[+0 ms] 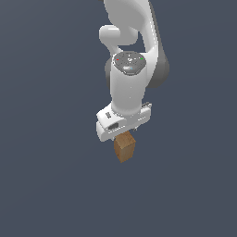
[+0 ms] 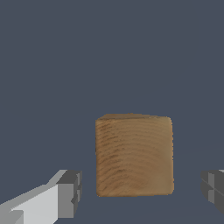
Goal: Pick up the object and move it to a goal position.
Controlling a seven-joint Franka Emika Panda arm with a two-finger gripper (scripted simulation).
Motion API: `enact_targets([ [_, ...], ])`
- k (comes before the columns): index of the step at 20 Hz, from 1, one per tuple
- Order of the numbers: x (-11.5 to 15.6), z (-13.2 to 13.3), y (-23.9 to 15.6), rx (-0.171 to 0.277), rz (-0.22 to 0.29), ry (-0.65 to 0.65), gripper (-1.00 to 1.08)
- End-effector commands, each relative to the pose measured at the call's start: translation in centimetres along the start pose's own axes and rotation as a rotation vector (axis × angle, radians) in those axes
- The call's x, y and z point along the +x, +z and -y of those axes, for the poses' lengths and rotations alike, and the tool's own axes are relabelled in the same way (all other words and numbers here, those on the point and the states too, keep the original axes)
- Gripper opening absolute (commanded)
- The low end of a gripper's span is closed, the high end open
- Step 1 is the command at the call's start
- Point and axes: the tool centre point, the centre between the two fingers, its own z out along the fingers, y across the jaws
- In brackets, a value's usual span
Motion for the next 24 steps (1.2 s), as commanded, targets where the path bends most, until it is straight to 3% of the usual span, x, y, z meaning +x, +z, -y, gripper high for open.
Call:
enact_targets([
  [1,0.5,0.0,0.4,0.001,-0.003,-0.02,1.0],
  [24,0.6,0.0,5.6,0.001,-0.003,-0.027,1.0],
])
